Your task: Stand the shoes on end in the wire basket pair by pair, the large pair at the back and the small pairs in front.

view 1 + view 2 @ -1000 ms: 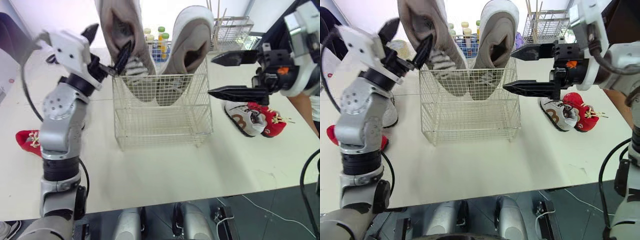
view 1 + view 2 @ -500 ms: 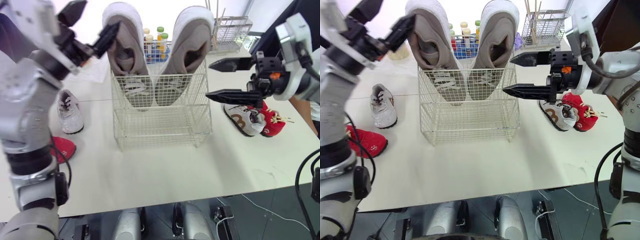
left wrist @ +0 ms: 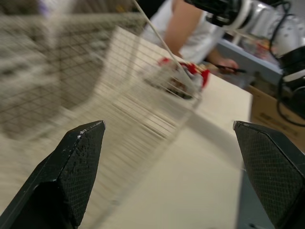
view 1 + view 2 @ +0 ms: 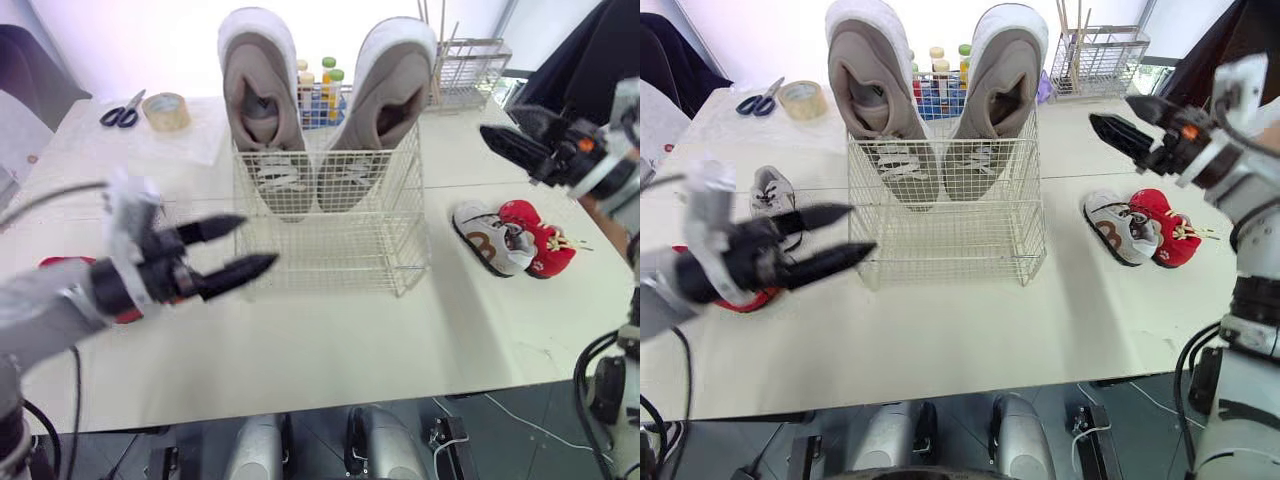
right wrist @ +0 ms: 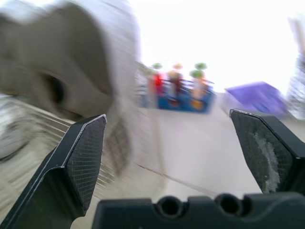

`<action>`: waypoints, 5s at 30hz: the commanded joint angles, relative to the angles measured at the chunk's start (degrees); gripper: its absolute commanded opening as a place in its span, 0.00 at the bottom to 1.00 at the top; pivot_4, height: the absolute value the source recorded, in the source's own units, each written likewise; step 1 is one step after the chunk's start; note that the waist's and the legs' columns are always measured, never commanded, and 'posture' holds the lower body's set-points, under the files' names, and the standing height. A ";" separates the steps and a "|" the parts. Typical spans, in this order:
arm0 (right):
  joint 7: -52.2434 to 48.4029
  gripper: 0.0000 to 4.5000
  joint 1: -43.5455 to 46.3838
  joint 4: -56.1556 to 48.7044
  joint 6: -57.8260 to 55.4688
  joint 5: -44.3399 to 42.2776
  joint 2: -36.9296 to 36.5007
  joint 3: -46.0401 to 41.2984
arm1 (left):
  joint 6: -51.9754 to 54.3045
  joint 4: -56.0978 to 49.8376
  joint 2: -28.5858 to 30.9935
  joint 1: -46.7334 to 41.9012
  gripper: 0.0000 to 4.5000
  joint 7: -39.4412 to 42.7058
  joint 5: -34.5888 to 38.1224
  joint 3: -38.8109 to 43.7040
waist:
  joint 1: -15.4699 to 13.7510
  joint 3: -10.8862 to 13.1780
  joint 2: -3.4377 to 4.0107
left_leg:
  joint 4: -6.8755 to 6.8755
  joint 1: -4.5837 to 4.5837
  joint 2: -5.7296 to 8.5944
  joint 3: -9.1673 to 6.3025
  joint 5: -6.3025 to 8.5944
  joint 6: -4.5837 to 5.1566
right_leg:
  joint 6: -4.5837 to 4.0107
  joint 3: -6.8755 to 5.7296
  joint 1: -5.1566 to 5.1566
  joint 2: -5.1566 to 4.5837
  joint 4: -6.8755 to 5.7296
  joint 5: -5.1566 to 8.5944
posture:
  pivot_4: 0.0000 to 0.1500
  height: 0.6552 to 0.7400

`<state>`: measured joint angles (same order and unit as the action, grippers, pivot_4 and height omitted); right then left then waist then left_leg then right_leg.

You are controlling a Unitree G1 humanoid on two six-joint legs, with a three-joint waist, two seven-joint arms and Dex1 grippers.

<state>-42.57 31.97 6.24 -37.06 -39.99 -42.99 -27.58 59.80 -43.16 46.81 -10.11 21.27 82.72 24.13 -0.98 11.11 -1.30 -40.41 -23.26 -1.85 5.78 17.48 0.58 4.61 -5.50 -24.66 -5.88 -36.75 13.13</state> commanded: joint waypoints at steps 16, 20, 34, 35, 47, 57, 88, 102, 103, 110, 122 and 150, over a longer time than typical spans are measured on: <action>7.93 1.00 -29.99 -11.04 10.84 10.15 4.17 -4.15 | -9.22 -4.75 -0.02 -1.93 1.00 1.85 -3.81 -15.07 | 0.36 -0.36 0.89 | 0.42 0.84 0.03 0.30 0.07 0.11 | -0.04 0.46 0.48 0.32 0.26 0.02 | 1.00 1.00; 5.68 1.00 -26.82 -4.02 13.75 11.86 4.43 -0.15 | -9.78 -4.78 0.56 -1.99 1.00 1.26 -3.91 -15.22 | 0.29 -0.37 0.90 | 0.41 0.83 0.03 0.33 0.07 0.12 | -0.05 0.49 0.49 0.32 0.32 0.01 | 1.00 1.00; 6.05 1.00 -13.29 20.63 26.55 18.88 7.18 6.40 | -11.39 -6.00 3.02 -0.74 1.00 -3.75 -2.08 -13.90 | 0.50 -0.37 0.90 | 0.41 0.82 0.00 0.34 0.00 0.00 | -0.04 0.50 0.52 0.31 0.38 0.01 | 1.00 1.00; 5.81 1.00 -12.84 22.09 27.02 19.24 7.41 6.84 | -11.57 -6.09 3.30 -0.52 1.00 -3.93 -1.89 -13.72 | 0.55 -0.37 0.89 | 0.40 0.82 0.00 0.34 0.00 0.00 | -0.04 0.50 0.52 0.31 0.38 0.01 | 1.00 1.00; 4.74 1.00 -10.99 23.59 28.05 19.31 10.85 9.51 | -12.94 -6.40 5.15 0.33 1.00 -5.61 -1.77 -14.05 | 0.76 -0.40 0.88 | 0.43 0.87 -0.06 0.34 0.00 -0.01 | -0.05 0.50 0.58 0.30 0.42 0.00 | 1.00 1.00; 10.99 0.82 -8.21 28.19 30.31 19.57 12.71 7.09 | -13.17 -5.14 4.68 -0.17 1.00 -4.34 -4.05 -15.33 | 0.94 -0.40 0.88 | 0.42 0.87 -0.06 0.34 0.00 -0.02 | -0.05 0.49 0.59 0.31 0.45 0.00 | 1.00 1.00; -30.22 0.39 48.14 13.54 12.37 2.77 -11.65 17.63 | -9.89 17.26 14.75 -7.49 1.00 13.66 -1.33 -1.62 | 2.22 0.27 1.65 | 1.41 0.74 -0.14 0.50 -0.13 -0.29 | -0.27 0.65 -0.09 0.62 0.66 0.14 | 1.00 1.00; -49.93 0.39 46.33 -5.83 14.07 -5.61 -11.13 38.30 | 2.06 31.66 23.09 -11.76 1.00 22.55 10.27 9.65 | 1.66 0.36 1.30 | 1.10 0.24 -0.03 0.38 -0.05 -0.14 | -0.10 0.45 -0.36 0.24 0.62 0.05 | 1.00 1.00; -49.93 0.39 46.97 -5.24 17.21 -5.54 -11.08 40.82 | 2.55 31.37 23.46 -14.82 1.00 23.03 11.65 7.37 | 1.58 0.37 1.25 | 1.10 0.21 -0.02 0.37 -0.07 -0.17 | -0.10 0.44 -0.38 0.24 0.59 0.05 | 1.00 1.00; -49.93 0.39 53.03 0.09 32.74 -7.18 -10.22 55.39 | 7.42 33.00 19.16 -34.15 1.00 29.45 9.18 -9.46 | 1.77 0.35 1.18 | 1.09 0.12 0.05 0.41 -0.12 -0.24 | -0.10 0.45 -0.52 0.28 0.52 0.04 | 1.00 1.00; -49.93 0.39 56.77 3.42 42.35 -6.25 -9.56 65.18 | 12.24 34.49 9.35 -43.19 1.00 40.46 -0.52 -21.18 | 1.63 0.37 1.12 | 0.62 -0.16 0.03 0.33 -0.11 -0.20 | -0.09 0.43 -0.69 0.34 0.32 0.04 | 1.00 1.00; -35.61 0.99 41.68 15.20 10.74 -2.13 -17.07 40.88 | 7.68 28.17 -2.59 -30.86 0.06 21.53 9.84 -5.60 | 0.73 0.31 0.90 | 0.28 -0.18 0.02 0.15 -0.05 -0.11 | -0.09 0.42 -0.59 0.06 0.01 0.03 | 1.00 1.00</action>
<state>-82.34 74.63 23.65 -16.77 -36.57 -59.18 20.01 70.35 -12.47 44.72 -40.60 47.02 87.93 15.44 -0.26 11.42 -0.39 -40.13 -23.44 -1.81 5.95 17.43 0.48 4.53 -5.08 -25.25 -5.85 -36.76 13.17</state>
